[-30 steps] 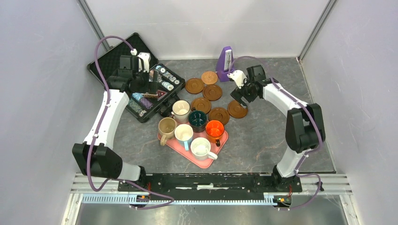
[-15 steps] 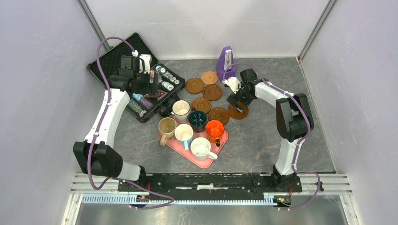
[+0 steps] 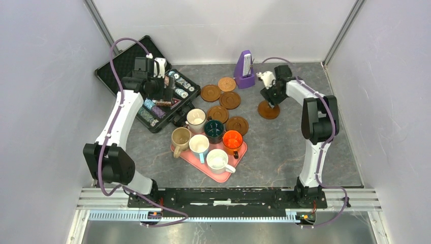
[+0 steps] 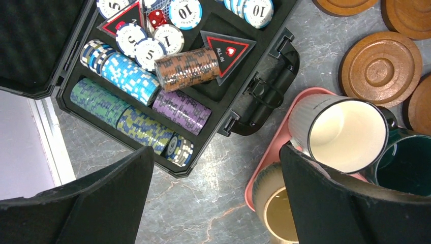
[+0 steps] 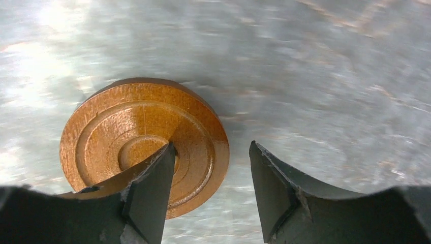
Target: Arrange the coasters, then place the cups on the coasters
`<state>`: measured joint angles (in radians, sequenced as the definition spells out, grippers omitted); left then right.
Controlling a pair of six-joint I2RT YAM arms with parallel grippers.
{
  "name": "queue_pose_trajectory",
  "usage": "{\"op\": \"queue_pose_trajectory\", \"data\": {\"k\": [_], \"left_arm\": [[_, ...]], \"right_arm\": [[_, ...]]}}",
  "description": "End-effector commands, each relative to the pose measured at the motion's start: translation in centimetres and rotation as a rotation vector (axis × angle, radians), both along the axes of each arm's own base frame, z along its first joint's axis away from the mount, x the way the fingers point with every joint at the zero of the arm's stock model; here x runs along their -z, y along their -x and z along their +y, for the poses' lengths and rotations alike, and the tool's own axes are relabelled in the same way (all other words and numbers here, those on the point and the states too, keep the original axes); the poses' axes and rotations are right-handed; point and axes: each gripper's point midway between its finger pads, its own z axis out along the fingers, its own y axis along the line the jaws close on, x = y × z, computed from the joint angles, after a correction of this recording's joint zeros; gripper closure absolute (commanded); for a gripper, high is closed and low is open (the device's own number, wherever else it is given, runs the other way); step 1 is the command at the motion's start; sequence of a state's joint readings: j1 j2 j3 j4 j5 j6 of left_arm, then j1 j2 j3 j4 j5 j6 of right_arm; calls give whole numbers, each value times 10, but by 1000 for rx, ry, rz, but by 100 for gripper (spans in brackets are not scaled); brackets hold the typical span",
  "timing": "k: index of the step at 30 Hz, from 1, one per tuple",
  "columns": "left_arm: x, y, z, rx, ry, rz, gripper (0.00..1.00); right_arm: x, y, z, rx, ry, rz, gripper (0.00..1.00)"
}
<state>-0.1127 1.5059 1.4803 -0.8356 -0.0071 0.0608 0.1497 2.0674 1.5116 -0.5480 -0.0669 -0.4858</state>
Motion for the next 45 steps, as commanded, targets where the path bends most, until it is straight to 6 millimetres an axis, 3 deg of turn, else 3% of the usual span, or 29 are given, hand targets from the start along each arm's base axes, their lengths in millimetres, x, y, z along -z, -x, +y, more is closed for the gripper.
{"op": "queue_pose_trajectory", "data": {"k": [1,4,5,9,12,18,21,26,29,33,34,37,42,45], "left_arm": [[-15,-15,9,-1,-53,-45,0],[-10,-20,12,-9,-75,-20,0],[-8,-21,13,-12,-85,-11,0],[-4,-28,19,-29,-120,19,0],[-6,-33,20,-33,-129,26,0],[-11,-41,19,-34,-124,24,0],[-11,-42,19,-33,-124,26,0],[-14,-41,16,-26,-108,20,0],[-17,-39,9,-5,-75,11,0],[-24,-36,-2,22,-18,-6,0],[-26,-36,-2,21,-15,-11,0],[-31,-32,-6,36,8,-25,0],[-32,-25,-3,17,4,-35,0],[-31,-18,-1,15,1,-30,0]], "right_arm": [[1,-37,-55,166,9,-39,39],[-1,-61,-69,203,-8,-73,41],[1,-68,-85,234,-11,-78,41],[-2,-100,-97,265,-38,-134,42],[0,-116,-94,257,-69,-157,43],[-2,-127,-89,245,-99,-189,43],[-22,-134,-90,240,-100,-237,43],[-83,-145,-85,220,-134,-372,40],[-118,-138,-67,179,-223,-431,37],[-135,-115,-26,116,-318,-437,30],[-136,-108,-4,82,-327,-431,28],[-135,-90,34,25,-371,-409,27],[-129,-68,84,7,-446,-383,21],[-122,-59,102,38,-472,-397,20]]}}
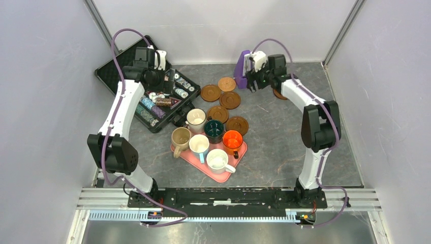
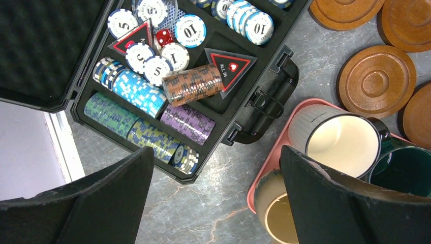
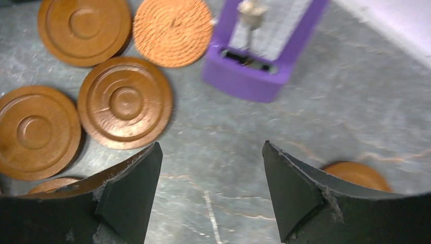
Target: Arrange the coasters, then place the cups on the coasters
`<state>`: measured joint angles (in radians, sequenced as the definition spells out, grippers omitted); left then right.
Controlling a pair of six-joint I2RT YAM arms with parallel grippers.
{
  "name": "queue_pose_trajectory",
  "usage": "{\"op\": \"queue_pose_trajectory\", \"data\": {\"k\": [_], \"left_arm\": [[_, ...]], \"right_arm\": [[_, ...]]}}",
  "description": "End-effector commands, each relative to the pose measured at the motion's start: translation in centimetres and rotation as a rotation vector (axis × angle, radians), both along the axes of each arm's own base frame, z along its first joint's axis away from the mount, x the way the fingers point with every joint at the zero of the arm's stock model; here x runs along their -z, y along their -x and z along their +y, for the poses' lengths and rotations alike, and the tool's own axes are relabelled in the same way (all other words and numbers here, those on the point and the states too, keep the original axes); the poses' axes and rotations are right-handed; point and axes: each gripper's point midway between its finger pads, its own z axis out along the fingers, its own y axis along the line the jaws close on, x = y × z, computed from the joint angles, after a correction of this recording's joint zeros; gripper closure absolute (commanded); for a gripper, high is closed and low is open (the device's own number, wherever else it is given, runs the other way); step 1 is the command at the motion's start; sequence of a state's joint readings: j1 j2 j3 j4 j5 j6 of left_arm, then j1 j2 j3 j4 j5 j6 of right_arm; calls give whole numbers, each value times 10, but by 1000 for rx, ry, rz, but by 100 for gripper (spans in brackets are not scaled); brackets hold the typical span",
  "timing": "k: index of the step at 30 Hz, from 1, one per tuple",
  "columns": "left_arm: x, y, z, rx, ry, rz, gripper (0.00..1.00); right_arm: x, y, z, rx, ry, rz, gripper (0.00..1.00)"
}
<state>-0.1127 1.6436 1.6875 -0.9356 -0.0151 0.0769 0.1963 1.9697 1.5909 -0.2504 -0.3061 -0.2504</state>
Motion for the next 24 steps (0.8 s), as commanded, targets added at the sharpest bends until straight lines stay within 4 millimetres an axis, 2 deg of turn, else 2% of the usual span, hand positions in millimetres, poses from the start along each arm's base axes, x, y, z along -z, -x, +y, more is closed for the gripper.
{"op": "queue_pose_trajectory", "data": {"k": [1,5,10,24], "left_arm": [[-17,9,0,10,19,-56,0],[-15,16,1,17,13,-52,0],[-14,18,5,9,-5,-52,0],[-10,20,8,11,-26,-43,0]], "right_arm": [[-3,9,21,67,-91,-35,20],[1,15,43,93,-117,-93,19],[21,17,65,99,-116,-96,18],[63,2,97,103,-96,-33,18]]}}
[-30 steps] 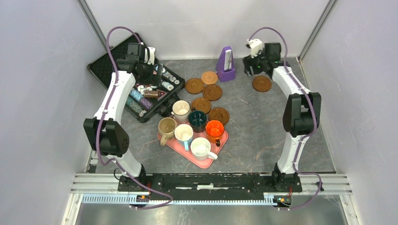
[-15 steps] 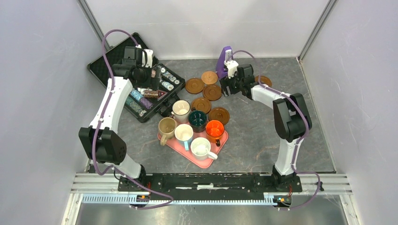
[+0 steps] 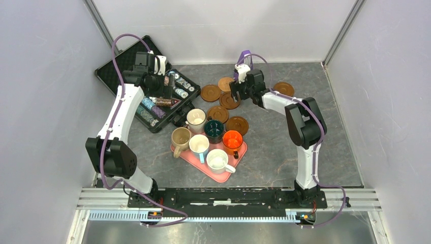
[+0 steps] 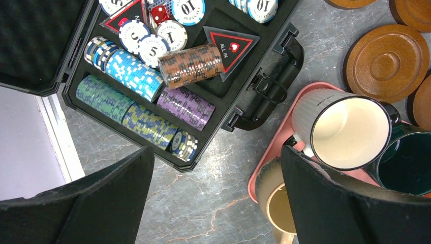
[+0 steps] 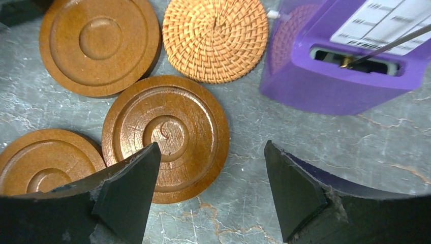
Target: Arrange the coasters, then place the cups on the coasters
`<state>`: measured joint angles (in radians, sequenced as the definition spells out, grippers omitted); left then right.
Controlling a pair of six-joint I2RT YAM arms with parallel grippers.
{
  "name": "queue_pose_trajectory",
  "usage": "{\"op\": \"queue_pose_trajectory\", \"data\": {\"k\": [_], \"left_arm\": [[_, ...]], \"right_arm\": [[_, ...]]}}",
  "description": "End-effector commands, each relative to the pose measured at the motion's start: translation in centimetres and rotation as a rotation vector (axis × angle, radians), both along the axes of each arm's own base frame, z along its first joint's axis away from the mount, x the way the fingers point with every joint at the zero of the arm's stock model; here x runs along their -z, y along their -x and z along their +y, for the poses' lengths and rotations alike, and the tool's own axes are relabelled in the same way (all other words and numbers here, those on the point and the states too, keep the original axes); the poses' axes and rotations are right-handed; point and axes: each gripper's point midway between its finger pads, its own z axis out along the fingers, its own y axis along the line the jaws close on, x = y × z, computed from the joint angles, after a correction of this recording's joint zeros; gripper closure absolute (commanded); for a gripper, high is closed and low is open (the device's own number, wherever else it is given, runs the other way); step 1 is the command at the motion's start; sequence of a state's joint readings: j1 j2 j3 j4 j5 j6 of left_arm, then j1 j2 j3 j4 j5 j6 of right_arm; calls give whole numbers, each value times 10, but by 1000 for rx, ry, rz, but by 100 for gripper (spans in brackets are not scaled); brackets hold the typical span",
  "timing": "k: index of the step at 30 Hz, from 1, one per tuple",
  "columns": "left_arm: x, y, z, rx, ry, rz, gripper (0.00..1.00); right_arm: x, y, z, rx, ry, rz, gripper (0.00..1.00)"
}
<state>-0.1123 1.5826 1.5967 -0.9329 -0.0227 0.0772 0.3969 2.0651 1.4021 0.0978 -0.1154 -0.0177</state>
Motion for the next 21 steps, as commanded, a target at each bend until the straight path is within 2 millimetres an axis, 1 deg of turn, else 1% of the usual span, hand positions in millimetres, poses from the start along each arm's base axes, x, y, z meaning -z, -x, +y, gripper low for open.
{"op": "queue_pose_trajectory", "data": {"k": [1,6,12,16,18,21], "left_arm": [[-19,1,4,16,-18,-67,0],[-18,2,6,17,-26,-64,0],[-22,5,3,34,-12,-76,0],[-22,8,3,40,-18,-75,0],[-21,9,3,45,-18,-75,0],[-20,9,2,46,-12,-89,0]], "right_arm": [[-5,-14,12,18,-6,-38,18],[13,-14,9,31,46,-24,19],[36,-5,-11,74,130,26,21],[56,6,-26,98,151,95,29],[61,13,-33,96,159,117,34],[60,20,-46,92,170,133,38]]}}
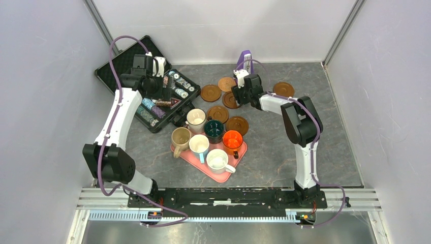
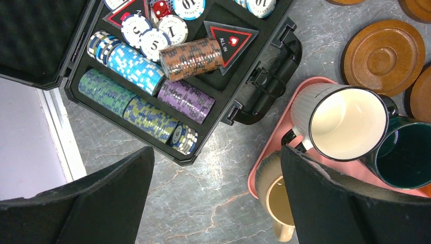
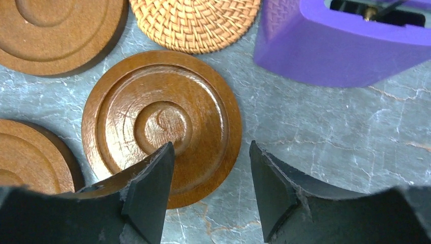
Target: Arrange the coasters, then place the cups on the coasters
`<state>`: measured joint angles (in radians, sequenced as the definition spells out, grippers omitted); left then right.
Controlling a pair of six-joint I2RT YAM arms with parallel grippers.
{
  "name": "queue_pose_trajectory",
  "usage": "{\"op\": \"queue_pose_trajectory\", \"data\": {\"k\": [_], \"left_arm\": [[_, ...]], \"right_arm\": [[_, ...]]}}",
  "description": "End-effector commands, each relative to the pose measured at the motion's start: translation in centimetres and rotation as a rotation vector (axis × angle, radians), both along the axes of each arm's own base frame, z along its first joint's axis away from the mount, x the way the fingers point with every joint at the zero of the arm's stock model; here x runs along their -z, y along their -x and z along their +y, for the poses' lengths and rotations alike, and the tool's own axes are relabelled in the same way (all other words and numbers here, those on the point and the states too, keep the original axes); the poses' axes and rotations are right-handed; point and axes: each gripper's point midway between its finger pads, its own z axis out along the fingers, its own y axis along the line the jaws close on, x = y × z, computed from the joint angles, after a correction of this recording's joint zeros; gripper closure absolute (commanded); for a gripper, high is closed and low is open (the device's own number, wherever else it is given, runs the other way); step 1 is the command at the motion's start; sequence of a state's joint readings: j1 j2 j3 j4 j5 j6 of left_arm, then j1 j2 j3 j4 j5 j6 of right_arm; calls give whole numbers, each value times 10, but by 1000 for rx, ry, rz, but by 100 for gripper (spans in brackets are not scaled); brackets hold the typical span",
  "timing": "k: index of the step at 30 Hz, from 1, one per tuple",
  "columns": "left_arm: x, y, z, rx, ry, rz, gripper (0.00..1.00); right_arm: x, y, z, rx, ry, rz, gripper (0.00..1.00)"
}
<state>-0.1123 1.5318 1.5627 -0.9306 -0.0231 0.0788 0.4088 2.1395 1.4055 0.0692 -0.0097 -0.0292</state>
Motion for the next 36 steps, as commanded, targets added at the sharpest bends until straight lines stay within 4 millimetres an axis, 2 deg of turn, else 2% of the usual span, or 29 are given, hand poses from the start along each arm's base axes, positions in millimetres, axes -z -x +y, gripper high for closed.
{"op": "queue_pose_trajectory", "data": {"k": [1,5,12,16,21,26,29,32,36], "left_arm": [[-14,-1,0,47,-10,-77,0],[-11,-1,-4,66,9,-85,0],[-14,-4,-8,87,24,-110,0],[-15,-4,-12,99,42,-118,0],[-16,-6,-16,110,62,-136,0],[-15,-8,-24,124,97,-128,0],[-14,-10,-23,122,96,-126,0],[-12,-12,-23,121,90,-121,0],[-8,-14,-20,109,77,-109,0]], "right_arm": [[19,24,-38,27,79,102,39],[21,46,-62,25,96,163,40],[36,114,-118,53,157,266,42],[39,144,-164,137,166,324,43],[35,163,-227,240,214,350,45],[24,163,-298,402,242,354,46],[16,152,-336,495,245,342,47],[7,127,-368,570,229,303,47],[3,87,-394,635,184,247,50]]}}
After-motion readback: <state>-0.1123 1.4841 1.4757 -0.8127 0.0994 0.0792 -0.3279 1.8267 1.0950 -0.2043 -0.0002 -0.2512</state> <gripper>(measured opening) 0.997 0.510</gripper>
